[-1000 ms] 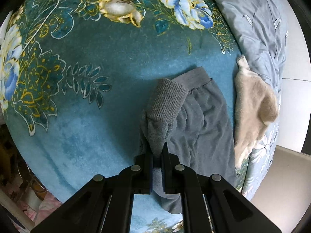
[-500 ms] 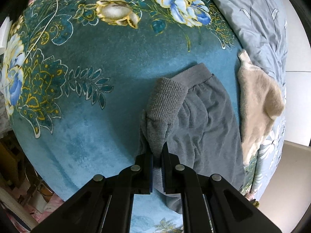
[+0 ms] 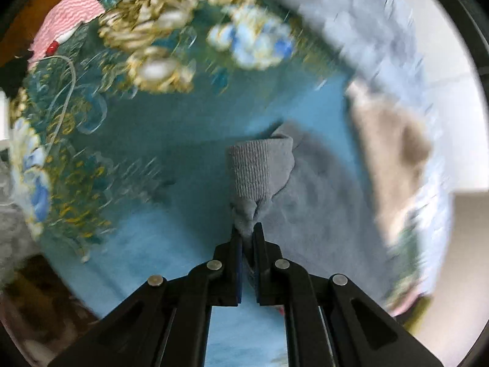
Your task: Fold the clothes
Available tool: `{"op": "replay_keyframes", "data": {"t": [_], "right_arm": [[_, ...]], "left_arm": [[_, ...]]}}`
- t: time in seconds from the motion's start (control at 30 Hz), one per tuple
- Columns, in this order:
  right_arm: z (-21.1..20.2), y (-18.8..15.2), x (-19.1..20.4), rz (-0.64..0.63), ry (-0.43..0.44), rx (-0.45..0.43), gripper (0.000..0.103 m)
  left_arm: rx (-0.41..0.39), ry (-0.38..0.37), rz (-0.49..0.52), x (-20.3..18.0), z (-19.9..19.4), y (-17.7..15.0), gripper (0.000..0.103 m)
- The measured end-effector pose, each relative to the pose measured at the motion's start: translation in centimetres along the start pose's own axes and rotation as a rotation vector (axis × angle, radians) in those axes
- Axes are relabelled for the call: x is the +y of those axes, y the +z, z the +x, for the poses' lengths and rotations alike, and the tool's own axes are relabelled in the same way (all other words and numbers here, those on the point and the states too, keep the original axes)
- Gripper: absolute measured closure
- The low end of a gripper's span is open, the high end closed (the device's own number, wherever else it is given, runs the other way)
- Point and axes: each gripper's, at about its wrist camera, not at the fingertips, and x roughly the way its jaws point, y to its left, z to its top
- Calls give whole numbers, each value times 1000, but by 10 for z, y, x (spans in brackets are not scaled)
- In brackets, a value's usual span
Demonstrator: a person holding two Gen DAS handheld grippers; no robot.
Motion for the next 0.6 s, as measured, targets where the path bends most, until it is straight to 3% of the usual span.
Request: {"op": "replay_keyframes", "data": {"t": [0.1, 0.2, 0.23, 0.3, 0.4, 0.5, 0.6], "right_arm": [[41, -21, 4, -41, -58, 113, 87], [63, -38, -12, 16, -88, 153, 79], [64, -42, -19, 45, -86, 149, 66], [55, -49, -35, 108, -63, 114, 52], [33, -58, -63, 212, -56, 43, 52], [29, -71, -86, 387, 39, 52, 52], [46, -93, -91, 557, 225, 112, 52]], "left_arm": [[59, 55, -49, 16, 29, -17, 98], [72, 39, -129, 33, 40, -27, 98], [71, 32, -148, 38, 41, -28, 98], [68, 20, -169, 43, 40, -26, 98], [66, 14, -186, 45, 39, -22, 98], [67, 9, -211, 45, 40, -21, 98], [69, 20, -221, 42, 42, -21, 98]]}}
